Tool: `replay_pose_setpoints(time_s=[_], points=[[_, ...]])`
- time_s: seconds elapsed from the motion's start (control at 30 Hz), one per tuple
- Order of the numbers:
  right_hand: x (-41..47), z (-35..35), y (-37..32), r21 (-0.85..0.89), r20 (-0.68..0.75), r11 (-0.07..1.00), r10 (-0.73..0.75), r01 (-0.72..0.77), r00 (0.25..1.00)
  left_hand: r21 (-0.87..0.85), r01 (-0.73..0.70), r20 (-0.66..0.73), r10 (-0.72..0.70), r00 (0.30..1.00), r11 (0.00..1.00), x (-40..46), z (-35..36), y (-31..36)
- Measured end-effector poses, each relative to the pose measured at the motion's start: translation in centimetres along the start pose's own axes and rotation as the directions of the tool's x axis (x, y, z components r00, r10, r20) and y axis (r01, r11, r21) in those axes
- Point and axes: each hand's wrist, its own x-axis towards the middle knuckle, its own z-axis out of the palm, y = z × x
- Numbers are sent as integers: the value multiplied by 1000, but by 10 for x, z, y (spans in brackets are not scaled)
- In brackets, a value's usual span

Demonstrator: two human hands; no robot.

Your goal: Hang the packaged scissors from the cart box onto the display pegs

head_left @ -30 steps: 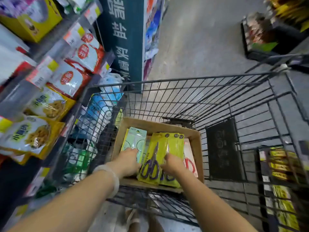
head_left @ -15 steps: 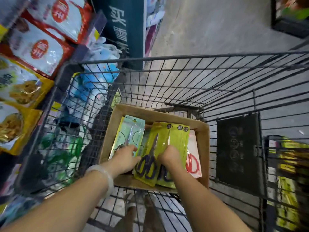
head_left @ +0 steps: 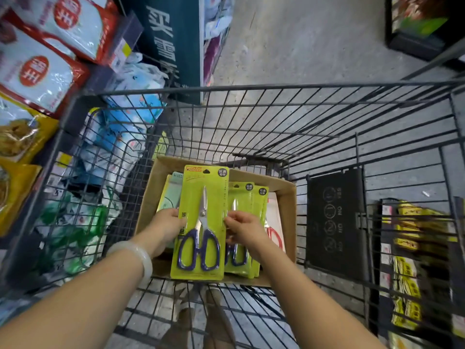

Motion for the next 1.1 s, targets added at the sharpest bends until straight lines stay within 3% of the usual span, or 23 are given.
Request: replay_pose_setpoints(time_s=[0.07, 0.13, 0.2, 0.27, 0.33, 0.5, 0.63, 0.77, 0.9, 1.1], points=[[8, 3, 6, -223, -181, 974, -74, 32, 981, 6, 20, 27, -20, 999, 1000, 0, -2, -3], [17, 0, 16, -495, -364, 869, -202, -5, 909, 21, 15, 27, -16, 1000, 1000, 2, -5, -8], [24, -4, 29, -670, -421, 734, -254, -110, 871, 11, 12, 23, -13, 1000, 1000, 8, -9, -17], [28, -6, 38, -713, -447, 671, -210, -204, 870, -24, 20, 19, -20, 1000, 1000, 18, -13, -26], [33, -7, 41, -705, -455, 666, -160, -244, 876, -71, 25, 13, -24, 1000, 997, 19, -17, -27], [31, -7, 37, -558, -480, 768, 11, -315, 877, -118, 1, -25, -4, 1000, 993, 4, -23, -20], [17, -15, 34, -385, -494, 886, 38, -258, 869, -165, -64, -79, 51, 996, 984, -10, -24, -16], [-12, -19, 25, -290, -456, 947, -12, -136, 890, -205, -115, -100, 96, 990, 972, -32, -27, -9], [-47, -15, -4, -51, -265, 996, -90, 80, 960, -180, -167, -90, 153, 984, 969, -58, -34, 3], [-96, -1, -49, -89, -84, 963, -261, 254, 962, -193, -293, -206, 254, 945, 936, -114, -51, 15]])
